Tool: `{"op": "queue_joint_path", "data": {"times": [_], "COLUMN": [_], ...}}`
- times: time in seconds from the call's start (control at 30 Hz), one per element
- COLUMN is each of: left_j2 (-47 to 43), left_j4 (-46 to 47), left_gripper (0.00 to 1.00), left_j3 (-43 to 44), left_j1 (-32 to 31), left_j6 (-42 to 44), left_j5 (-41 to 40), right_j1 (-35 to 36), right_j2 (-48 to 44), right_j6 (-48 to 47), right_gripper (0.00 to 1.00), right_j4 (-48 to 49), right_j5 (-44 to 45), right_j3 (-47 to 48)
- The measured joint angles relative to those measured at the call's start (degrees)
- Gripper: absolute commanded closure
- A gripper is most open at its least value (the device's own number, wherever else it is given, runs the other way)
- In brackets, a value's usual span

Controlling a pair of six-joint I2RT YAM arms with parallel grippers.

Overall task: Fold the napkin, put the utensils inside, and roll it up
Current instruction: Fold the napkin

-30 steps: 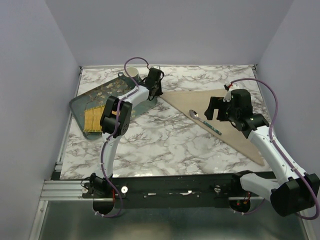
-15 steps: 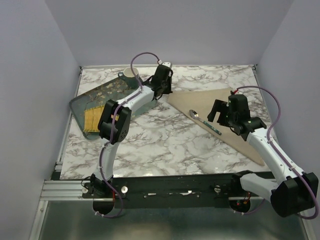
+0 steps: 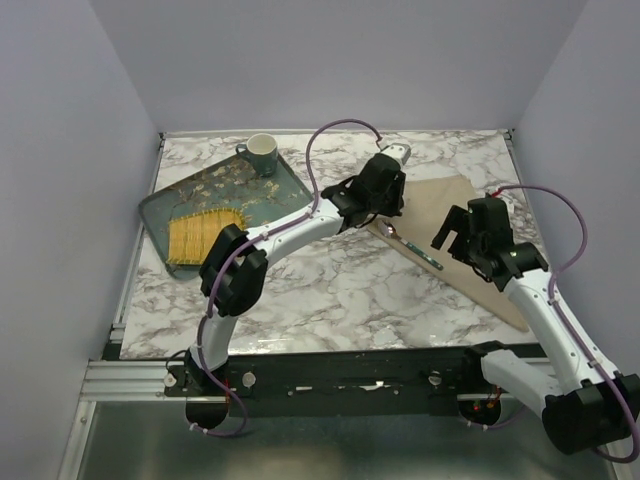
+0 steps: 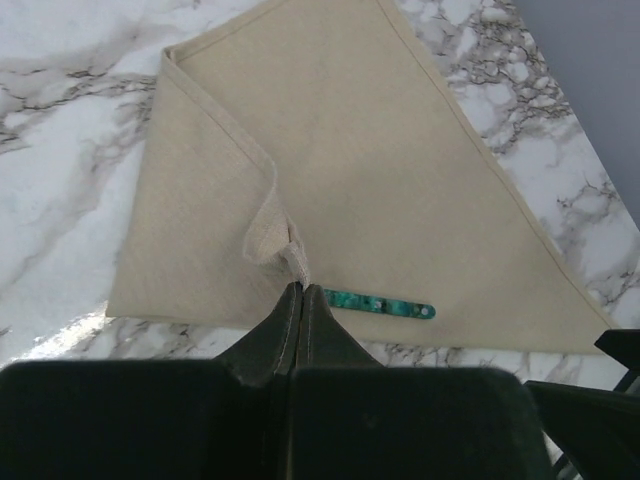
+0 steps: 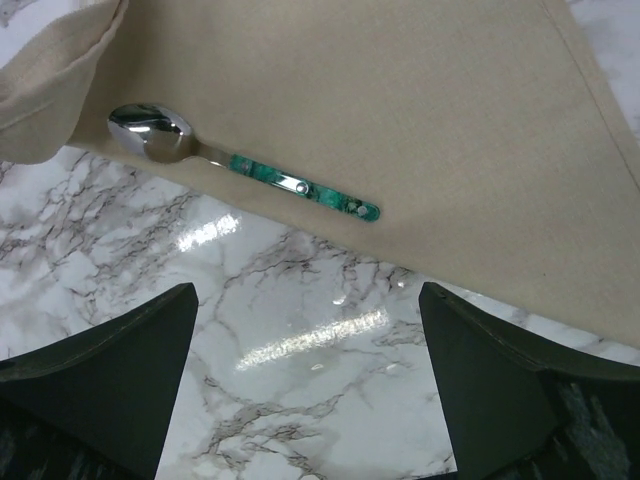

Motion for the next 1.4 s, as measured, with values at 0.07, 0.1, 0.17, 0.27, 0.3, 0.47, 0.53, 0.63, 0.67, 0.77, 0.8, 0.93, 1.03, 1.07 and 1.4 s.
{"op": "queue_joint_path", "data": {"times": [0.07, 0.1, 0.17, 0.27, 0.3, 0.47, 0.53, 0.63, 0.67, 0.77, 0.8, 0.93, 1.03, 1.07, 1.4], "left_j2": [0.9, 1.5, 2.7, 5.0, 5.5, 7.9, 8.5, 9.3, 9.5, 10.0, 10.2, 11.5, 12.4, 13.0, 15.3], "left_j4": [-0.4, -0.6, -0.8, -0.9, -1.1, -1.9, -2.2, -2.6, -2.7, -2.9, -2.9, -2.8, -2.9, -2.8, -2.9], "left_gripper": [1.00, 1.00, 1.00, 1.00, 1.00, 1.00, 1.00, 1.00, 1.00, 1.00, 1.00, 1.00, 1.00, 1.00, 1.00], "left_j3": [0.9, 1.6, 3.2, 6.1, 6.7, 8.9, 9.2, 9.5, 9.5, 9.5, 9.6, 10.5, 11.1, 11.3, 12.9], "left_j1": [-1.1, -1.7, -2.5, -3.6, -3.8, -5.0, -5.5, -6.3, -6.6, -7.0, -7.2, -7.2, -7.2, -7.3, -8.0], "left_j6": [-0.4, -0.5, -0.8, -1.2, -1.2, -1.3, -1.3, -1.3, -1.3, -1.3, -1.3, -1.4, -1.7, -1.9, -2.7], "left_j5": [0.0, 0.0, -0.2, -0.5, -0.5, -0.7, -0.7, -0.7, -0.7, -0.7, -0.7, -0.7, -0.7, -0.6, 0.2], "right_j1": [-0.1, -0.1, -0.1, -0.1, -0.1, -0.2, -0.3, -0.4, -0.5, -0.5, -0.5, -0.5, -0.5, -0.5, -0.5], "right_j2": [-0.7, -1.2, -3.0, -5.7, -6.2, -7.5, -7.7, -7.8, -7.8, -7.8, -7.8, -7.7, -7.7, -7.6, -7.3], "right_j6": [0.4, 0.6, 1.0, 1.1, 1.1, 1.1, 1.1, 1.2, 1.4, 1.6, 1.6, 1.8, 2.0, 2.0, 2.0], "right_gripper": [0.00, 0.00, 0.00, 0.00, 0.00, 0.00, 0.00, 0.00, 0.00, 0.00, 0.00, 0.00, 0.00, 0.00, 0.00], "right_j4": [-1.3, -1.7, -2.6, -3.3, -3.4, -4.2, -4.3, -4.7, -4.9, -5.7, -5.9, -6.6, -7.0, -7.1, -7.2], "right_j5": [0.8, 1.1, 1.5, 2.0, 2.0, 2.8, 2.9, 3.0, 3.1, 3.5, 3.6, 4.0, 4.4, 4.5, 4.6], "right_j3": [0.0, 0.0, 0.0, 0.0, 0.0, 0.1, 0.1, 0.1, 0.1, 0.1, 0.1, 0.1, 0.1, 0.1, 0.1]}}
